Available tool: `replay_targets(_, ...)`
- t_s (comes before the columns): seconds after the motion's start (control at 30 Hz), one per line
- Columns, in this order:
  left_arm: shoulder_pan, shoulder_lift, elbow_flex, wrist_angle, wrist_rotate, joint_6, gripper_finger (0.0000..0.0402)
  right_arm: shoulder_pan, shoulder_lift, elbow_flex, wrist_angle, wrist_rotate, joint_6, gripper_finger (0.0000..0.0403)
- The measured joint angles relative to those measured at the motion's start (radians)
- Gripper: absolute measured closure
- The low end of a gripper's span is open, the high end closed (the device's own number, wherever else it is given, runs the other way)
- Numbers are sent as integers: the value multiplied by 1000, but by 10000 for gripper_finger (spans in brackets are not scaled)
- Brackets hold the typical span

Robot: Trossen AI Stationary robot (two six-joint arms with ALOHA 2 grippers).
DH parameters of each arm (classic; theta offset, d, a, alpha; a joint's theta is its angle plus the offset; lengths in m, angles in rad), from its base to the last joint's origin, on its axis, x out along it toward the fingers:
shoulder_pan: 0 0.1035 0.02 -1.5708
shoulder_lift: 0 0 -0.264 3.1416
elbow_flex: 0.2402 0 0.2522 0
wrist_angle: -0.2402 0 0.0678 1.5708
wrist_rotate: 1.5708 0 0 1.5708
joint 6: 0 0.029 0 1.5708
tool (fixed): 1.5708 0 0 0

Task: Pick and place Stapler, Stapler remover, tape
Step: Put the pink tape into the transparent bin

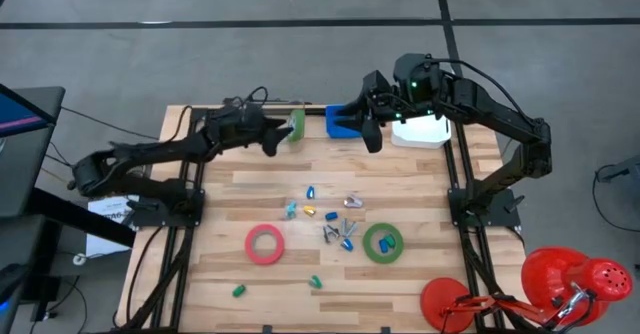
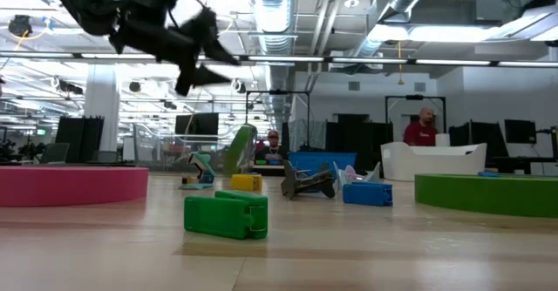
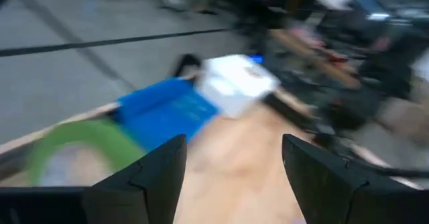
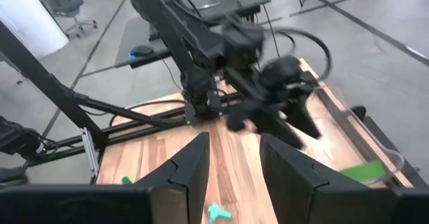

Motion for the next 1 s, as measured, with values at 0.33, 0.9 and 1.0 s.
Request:
replay_targets(0.33, -202, -150, 0, -68, 170, 53, 171, -2, 0, 0, -45, 0, 0, 278)
replay_targets(0.9, -445, -200, 230, -733, 44, 166, 183, -2, 0, 0, -45, 0, 0, 278)
replay_targets(1.0, -477, -200, 250, -816, -3, 165, 182, -2, 0, 0, -45, 0, 0, 278)
